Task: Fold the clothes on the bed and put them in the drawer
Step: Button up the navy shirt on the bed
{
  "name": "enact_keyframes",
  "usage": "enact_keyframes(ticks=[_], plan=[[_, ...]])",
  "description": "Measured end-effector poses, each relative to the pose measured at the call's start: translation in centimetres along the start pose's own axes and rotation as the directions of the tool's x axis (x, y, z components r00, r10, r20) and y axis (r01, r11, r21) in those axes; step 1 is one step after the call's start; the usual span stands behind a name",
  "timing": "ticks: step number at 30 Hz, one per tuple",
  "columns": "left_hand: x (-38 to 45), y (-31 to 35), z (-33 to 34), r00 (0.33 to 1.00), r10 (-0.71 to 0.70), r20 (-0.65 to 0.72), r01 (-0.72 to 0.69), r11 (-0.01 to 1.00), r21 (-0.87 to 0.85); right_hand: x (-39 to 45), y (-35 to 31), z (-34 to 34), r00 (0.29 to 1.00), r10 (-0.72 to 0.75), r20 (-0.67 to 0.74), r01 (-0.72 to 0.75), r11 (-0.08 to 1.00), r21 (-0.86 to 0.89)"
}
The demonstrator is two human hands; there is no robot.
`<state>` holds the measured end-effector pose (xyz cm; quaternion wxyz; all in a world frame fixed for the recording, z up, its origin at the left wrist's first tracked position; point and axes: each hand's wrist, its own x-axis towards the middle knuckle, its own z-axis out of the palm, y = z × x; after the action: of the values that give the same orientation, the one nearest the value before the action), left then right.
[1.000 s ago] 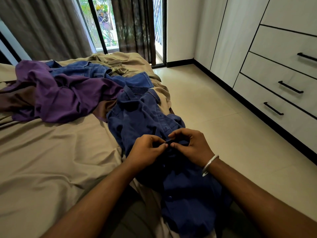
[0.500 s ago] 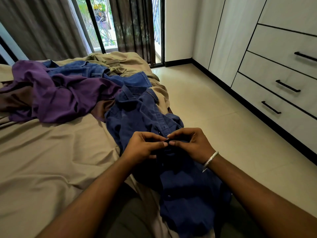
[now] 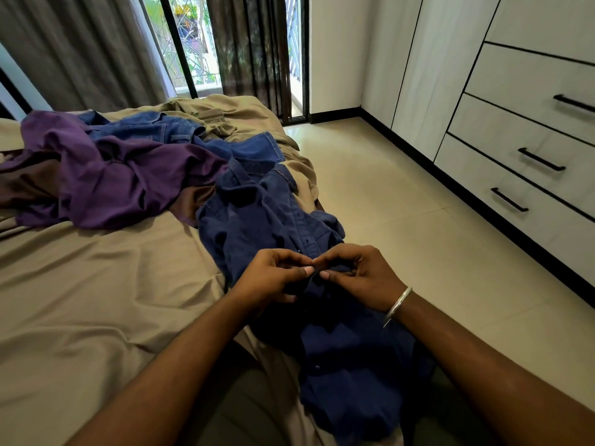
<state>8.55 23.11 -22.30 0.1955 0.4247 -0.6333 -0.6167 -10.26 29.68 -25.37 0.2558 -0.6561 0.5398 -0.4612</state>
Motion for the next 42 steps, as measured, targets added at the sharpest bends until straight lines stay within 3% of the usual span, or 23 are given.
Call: enact_keyframes(ticks=[5, 8, 12, 21, 42], plan=[[0.1, 0.0, 0.1, 0.999, -0.008, -0.044, 0.005, 0.998, -0.068, -0.2, 0.1, -0.3, 0.999, -0.037, -0.009, 0.038, 0.999, 0.008], [0.2, 0.0, 0.2, 0.997, 0.008, -0.083, -0.014, 0.997, -0.070, -0.1, 0.2, -0.5, 0.989, -0.145, -0.019, 0.141, 0.981, -0.132], [0.4, -0.1, 0.4, 0.994, 0.024, -0.106, -0.031, 0.997, -0.071, 0.3, -0.1, -0.6, 0.963, -0.256, 0.088, 0.271, 0.904, -0.331], [0.4, 0.0, 0.3, 0.991, 0.060, -0.122, -0.071, 0.993, -0.094, 1.3, -0.5, -0.9, 0.908, -0.366, 0.202, 0.417, 0.761, -0.497], [0.7, -0.3, 0.3, 0.990, 0.092, -0.110, -0.102, 0.991, -0.089, 2.2, -1.2, -1.0, 0.887, -0.385, 0.253, 0.461, 0.759, -0.459]])
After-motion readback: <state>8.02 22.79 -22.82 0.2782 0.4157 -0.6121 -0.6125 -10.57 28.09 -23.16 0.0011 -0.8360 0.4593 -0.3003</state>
